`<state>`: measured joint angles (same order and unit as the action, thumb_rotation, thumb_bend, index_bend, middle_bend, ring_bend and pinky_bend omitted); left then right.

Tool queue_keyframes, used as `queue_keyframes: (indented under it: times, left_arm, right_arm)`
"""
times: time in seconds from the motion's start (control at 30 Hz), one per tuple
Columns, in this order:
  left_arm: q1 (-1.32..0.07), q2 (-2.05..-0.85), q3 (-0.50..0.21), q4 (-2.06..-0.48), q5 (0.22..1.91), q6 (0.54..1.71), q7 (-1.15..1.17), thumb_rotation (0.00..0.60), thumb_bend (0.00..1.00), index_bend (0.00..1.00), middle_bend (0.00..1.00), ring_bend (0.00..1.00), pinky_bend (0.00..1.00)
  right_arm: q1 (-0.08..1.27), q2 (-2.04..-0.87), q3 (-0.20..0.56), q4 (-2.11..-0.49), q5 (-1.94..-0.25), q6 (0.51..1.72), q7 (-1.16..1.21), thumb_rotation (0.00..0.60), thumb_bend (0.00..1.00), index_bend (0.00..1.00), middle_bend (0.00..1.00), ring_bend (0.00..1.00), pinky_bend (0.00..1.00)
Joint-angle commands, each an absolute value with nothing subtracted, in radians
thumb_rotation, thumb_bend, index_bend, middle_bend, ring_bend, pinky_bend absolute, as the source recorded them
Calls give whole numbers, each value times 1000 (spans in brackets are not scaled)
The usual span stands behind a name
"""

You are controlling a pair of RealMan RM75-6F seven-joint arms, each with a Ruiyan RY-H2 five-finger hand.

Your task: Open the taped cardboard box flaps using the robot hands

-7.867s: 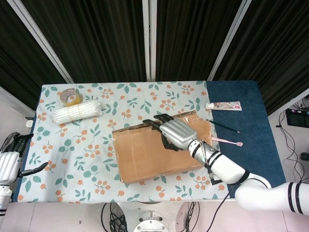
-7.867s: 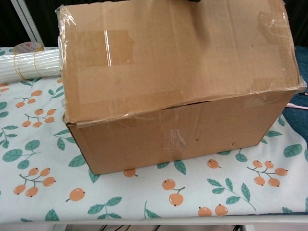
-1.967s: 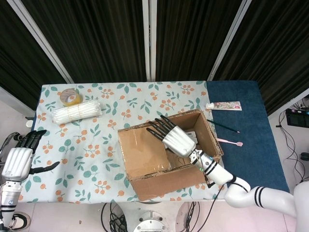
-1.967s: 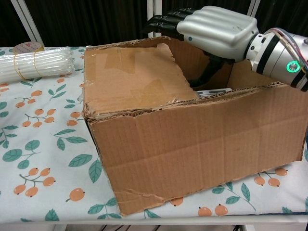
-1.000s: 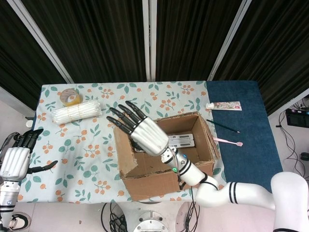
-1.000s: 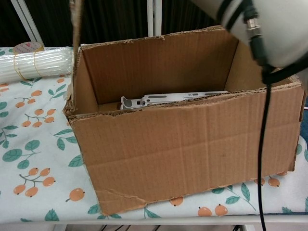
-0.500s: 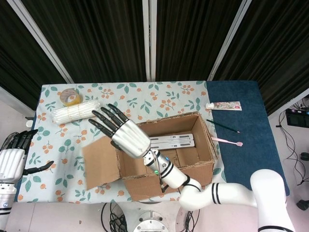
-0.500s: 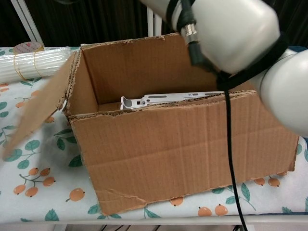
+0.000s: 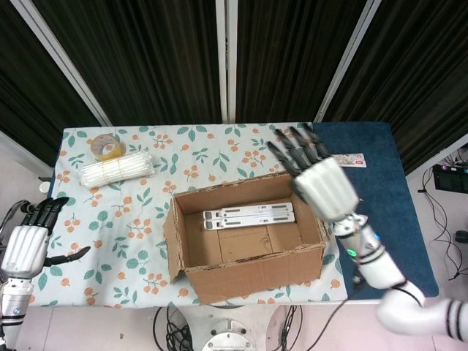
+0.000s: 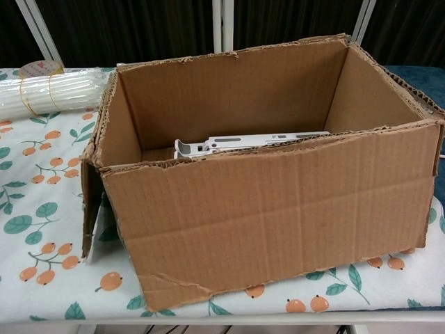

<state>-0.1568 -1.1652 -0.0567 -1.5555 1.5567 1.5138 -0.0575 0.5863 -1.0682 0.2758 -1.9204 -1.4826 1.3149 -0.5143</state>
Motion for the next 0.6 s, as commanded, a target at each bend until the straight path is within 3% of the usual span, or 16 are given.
queue_keyframes:
  times: [0.03, 0.27, 0.6]
  left_arm:
    - [-149, -1175, -47, -1546, 1564, 1521, -31, 281, 24, 85, 125, 91, 207]
    - [-150, -1144, -21, -1559, 1582, 1494, 47, 276, 28, 85, 123, 91, 208]
    - [-149, -1129, -20, -1573, 1538, 1455, 67, 261, 29, 82, 89, 91, 209]
  right_arm:
    - [298, -944, 67, -1798, -1564, 1510, -218, 600, 176, 0, 0, 0, 0]
    - [131, -1086, -35, -1613, -1533, 1582, -126, 600, 176, 0, 0, 0, 0]
    - [80, -1158, -17, -1519, -1504, 1589, -66, 600, 176, 0, 0, 0, 0]
